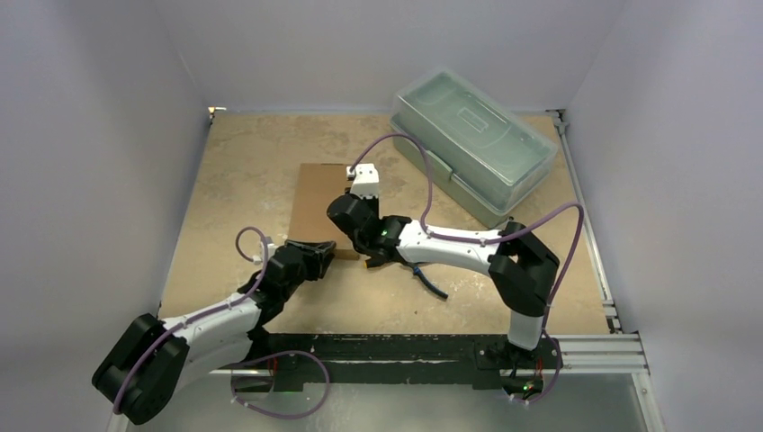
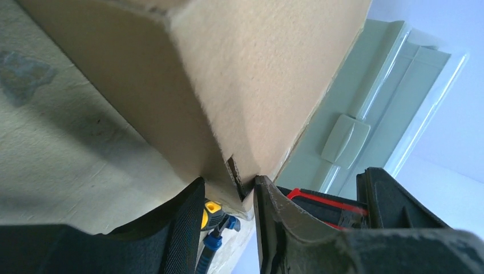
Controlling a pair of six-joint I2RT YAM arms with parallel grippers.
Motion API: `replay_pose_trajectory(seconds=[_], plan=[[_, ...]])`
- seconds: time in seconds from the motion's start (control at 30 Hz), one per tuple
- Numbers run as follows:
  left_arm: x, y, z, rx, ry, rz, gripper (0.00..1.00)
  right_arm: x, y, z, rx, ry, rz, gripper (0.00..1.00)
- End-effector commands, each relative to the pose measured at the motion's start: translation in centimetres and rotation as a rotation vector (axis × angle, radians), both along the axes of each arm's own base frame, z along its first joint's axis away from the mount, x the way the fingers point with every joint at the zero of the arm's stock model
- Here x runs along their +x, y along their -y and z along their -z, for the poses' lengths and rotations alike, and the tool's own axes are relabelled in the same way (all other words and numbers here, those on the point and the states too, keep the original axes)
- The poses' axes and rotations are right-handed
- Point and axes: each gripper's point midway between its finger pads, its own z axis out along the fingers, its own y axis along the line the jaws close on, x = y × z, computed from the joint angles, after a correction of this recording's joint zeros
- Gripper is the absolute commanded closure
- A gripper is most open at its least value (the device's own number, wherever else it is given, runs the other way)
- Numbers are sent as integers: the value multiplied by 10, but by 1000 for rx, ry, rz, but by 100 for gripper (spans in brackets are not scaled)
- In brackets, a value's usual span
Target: Unpack the express box
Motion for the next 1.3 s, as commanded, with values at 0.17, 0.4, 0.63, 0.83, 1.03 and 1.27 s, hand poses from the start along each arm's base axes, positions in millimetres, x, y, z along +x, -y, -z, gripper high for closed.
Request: replay_pose_trajectory(seconds=[0.17,0.4,0.63,0.83,1.03,1.27], plan=[[18,2,-19,-19,97,-27,67,-15,-12,-32,-11,62,-6,100],[10,16,-23,-36,91,58,51,-8,-5,-32,117,-9,102,100],[5,20,-20,-19,122,64,55,0,4,-27,174,-93,233,100],[10,32,-19,-51,164,102,63,-3,4,-13,157,-111,227,100],[16,41,-22,-91,190,112,64,-8,5,-16,130,-77,234,100],[29,45,-38,-74,235,98,65,-19,-1,-7,80,-73,275,100]])
